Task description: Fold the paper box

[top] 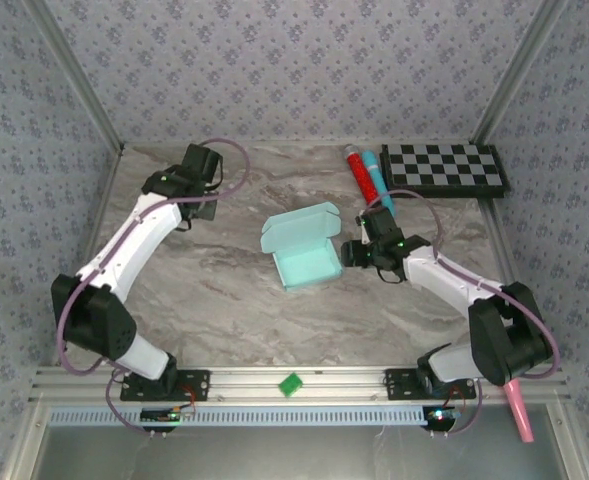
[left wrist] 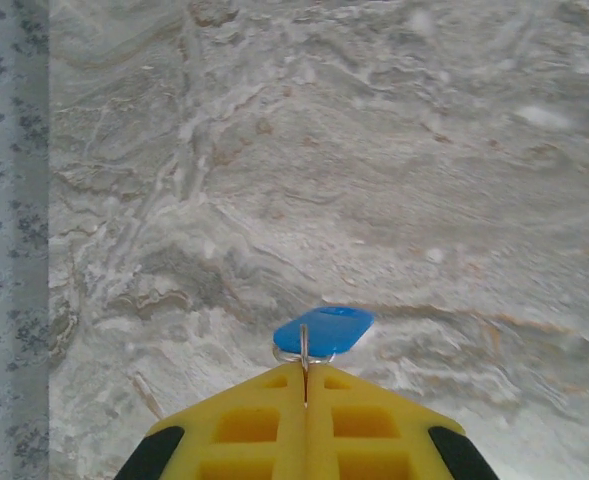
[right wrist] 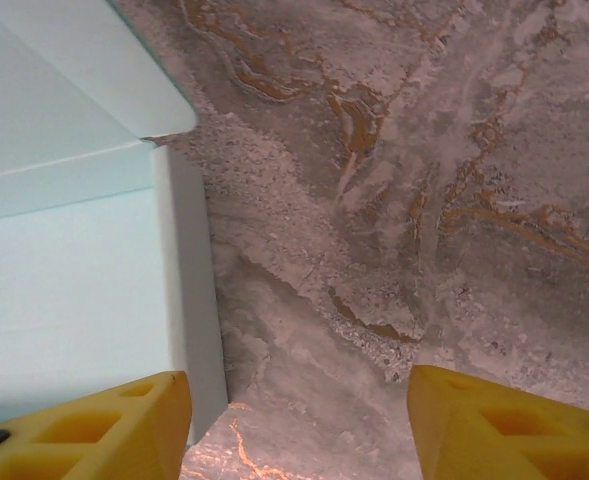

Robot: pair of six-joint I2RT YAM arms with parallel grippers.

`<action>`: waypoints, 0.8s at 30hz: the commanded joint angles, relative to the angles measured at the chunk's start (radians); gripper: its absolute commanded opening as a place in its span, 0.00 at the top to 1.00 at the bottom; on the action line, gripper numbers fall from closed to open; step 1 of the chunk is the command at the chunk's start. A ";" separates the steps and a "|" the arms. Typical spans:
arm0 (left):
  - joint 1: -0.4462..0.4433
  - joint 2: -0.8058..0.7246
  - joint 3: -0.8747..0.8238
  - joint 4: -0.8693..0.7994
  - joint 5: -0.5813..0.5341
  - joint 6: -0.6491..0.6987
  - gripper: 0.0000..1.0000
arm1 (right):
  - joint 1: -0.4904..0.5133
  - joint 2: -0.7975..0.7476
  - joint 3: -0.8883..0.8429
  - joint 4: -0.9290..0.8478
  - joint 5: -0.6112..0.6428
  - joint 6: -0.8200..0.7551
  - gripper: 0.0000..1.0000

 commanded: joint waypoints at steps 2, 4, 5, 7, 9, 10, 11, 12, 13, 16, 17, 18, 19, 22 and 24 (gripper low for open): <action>-0.042 -0.097 0.005 -0.061 0.048 0.020 1.00 | -0.003 0.013 -0.037 0.039 0.034 0.069 0.46; -0.058 -0.138 0.015 -0.076 0.073 0.036 1.00 | -0.003 0.033 -0.049 0.060 0.026 0.083 0.49; -0.065 -0.160 0.020 -0.079 0.096 0.045 1.00 | -0.002 0.045 -0.053 0.070 0.018 0.089 0.50; -0.077 -0.195 0.029 -0.088 0.150 0.061 1.00 | 0.002 0.069 -0.055 0.083 0.011 0.098 0.52; -0.096 -0.223 0.037 -0.095 0.196 0.073 1.00 | 0.013 0.091 -0.052 0.094 0.007 0.100 0.52; -0.106 -0.232 0.041 -0.099 0.219 0.077 1.00 | 0.018 0.102 -0.051 0.099 0.007 0.101 0.53; -0.119 -0.238 0.048 -0.106 0.240 0.080 1.00 | 0.024 0.112 -0.050 0.107 0.005 0.104 0.53; -0.129 -0.240 0.053 -0.111 0.254 0.080 1.00 | 0.029 0.121 -0.047 0.112 0.004 0.106 0.53; -0.141 -0.242 0.061 -0.115 0.269 0.082 1.00 | 0.035 0.134 -0.044 0.118 0.000 0.107 0.54; -0.191 -0.236 0.080 -0.119 0.326 0.083 1.00 | 0.053 0.163 -0.032 0.128 -0.008 0.109 0.54; -0.213 -0.230 0.087 -0.121 0.334 0.083 1.00 | 0.061 0.173 -0.029 0.133 -0.008 0.113 0.54; -0.235 -0.225 0.092 -0.120 0.336 0.085 1.00 | 0.068 0.176 -0.029 0.140 -0.009 0.116 0.54; -0.259 -0.218 0.096 -0.116 0.342 0.090 1.00 | 0.076 0.180 -0.028 0.148 -0.010 0.120 0.54; -0.311 -0.198 0.091 -0.090 0.362 0.104 1.00 | 0.094 0.190 -0.028 0.166 -0.018 0.132 0.54; -0.334 -0.174 0.094 -0.085 0.390 0.109 1.00 | 0.106 0.195 -0.022 0.171 -0.021 0.137 0.54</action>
